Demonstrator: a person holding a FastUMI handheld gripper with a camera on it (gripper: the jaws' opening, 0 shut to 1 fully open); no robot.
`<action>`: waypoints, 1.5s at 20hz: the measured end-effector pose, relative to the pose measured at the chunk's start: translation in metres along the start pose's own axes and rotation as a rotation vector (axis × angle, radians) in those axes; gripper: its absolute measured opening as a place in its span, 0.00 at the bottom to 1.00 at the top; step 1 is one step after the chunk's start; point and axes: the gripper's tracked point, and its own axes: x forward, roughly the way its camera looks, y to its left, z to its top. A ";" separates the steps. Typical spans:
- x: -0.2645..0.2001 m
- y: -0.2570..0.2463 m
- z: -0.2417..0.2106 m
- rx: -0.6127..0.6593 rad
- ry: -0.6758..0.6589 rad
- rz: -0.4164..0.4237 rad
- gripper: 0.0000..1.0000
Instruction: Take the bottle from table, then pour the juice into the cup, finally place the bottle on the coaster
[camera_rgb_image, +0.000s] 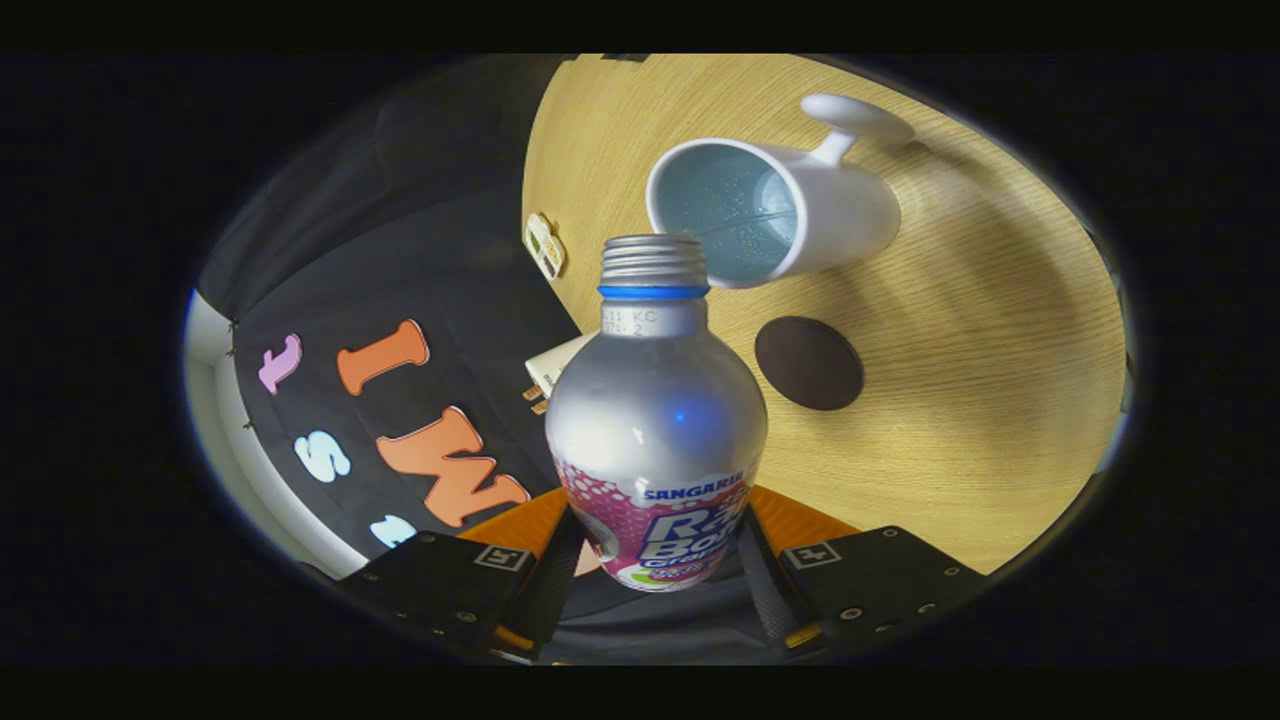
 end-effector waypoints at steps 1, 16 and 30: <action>0.000 0.000 0.001 0.004 0.001 0.000 0.77; -0.005 0.008 -0.003 0.063 0.013 -0.002 0.77; -0.010 0.027 -0.002 0.163 0.038 0.024 0.77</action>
